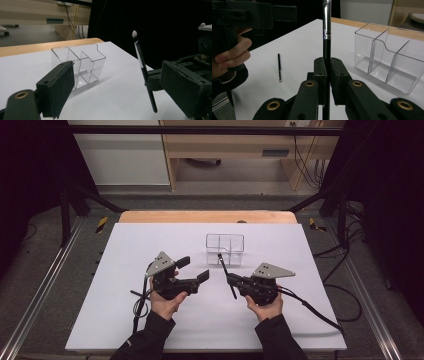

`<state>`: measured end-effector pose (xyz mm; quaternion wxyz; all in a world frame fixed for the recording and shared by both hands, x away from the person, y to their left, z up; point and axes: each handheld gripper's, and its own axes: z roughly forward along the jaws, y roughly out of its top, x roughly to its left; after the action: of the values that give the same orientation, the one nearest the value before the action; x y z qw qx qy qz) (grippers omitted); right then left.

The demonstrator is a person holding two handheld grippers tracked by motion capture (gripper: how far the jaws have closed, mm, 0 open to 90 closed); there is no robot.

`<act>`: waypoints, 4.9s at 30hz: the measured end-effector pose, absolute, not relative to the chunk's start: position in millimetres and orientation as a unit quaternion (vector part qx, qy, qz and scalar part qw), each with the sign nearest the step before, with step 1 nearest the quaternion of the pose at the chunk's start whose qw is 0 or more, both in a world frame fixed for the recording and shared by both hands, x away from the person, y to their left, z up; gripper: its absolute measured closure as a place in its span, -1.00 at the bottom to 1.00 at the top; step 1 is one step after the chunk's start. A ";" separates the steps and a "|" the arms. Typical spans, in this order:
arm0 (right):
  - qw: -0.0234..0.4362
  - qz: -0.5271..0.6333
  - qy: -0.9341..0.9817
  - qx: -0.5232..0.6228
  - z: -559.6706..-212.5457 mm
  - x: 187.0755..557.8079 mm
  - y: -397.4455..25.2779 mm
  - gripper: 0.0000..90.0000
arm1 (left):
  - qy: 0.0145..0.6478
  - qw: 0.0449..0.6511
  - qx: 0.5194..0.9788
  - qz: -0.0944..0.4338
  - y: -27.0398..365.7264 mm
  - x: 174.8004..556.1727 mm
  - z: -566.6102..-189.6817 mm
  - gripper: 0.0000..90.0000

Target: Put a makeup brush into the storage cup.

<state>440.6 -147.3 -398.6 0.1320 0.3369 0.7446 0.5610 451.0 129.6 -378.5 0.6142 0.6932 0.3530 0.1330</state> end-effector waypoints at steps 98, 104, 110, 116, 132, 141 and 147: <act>0.112 0.560 0.752 0.330 -407.4 441.1 -133.6 0.84 | 0.356 0.629 0.686 0.080 74.0 446.7 -400.7 0.85; 0.108 0.558 0.753 0.333 -407.4 441.1 -133.7 0.87 | 0.354 0.624 0.691 0.080 73.7 447.4 -400.1 0.84; 0.112 0.559 0.750 0.336 -406.9 441.3 -134.1 0.87 | 0.349 0.624 0.693 0.092 78.9 447.9 -395.4 0.45; 0.121 0.555 0.748 0.343 -406.3 443.3 -135.2 0.87 | 0.339 0.621 0.698 0.109 93.3 447.8 -387.9 0.01; 0.150 0.562 0.729 0.361 -396.4 453.0 -144.3 0.87 | 0.336 0.588 0.721 0.149 151.7 439.1 -379.7 -0.55; 0.163 0.566 0.718 0.370 -389.7 459.0 -151.0 0.87 | 0.349 0.565 0.729 0.166 180.5 433.7 -387.2 -0.75; 0.171 0.571 0.711 0.374 -386.7 462.0 -153.7 0.87 | 0.358 0.552 0.732 0.178 199.2 429.4 -394.0 -0.79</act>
<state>462.0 -153.7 -386.7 0.1714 0.3742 0.7106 0.5706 429.4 199.2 -394.0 0.5520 0.7317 0.3582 0.1776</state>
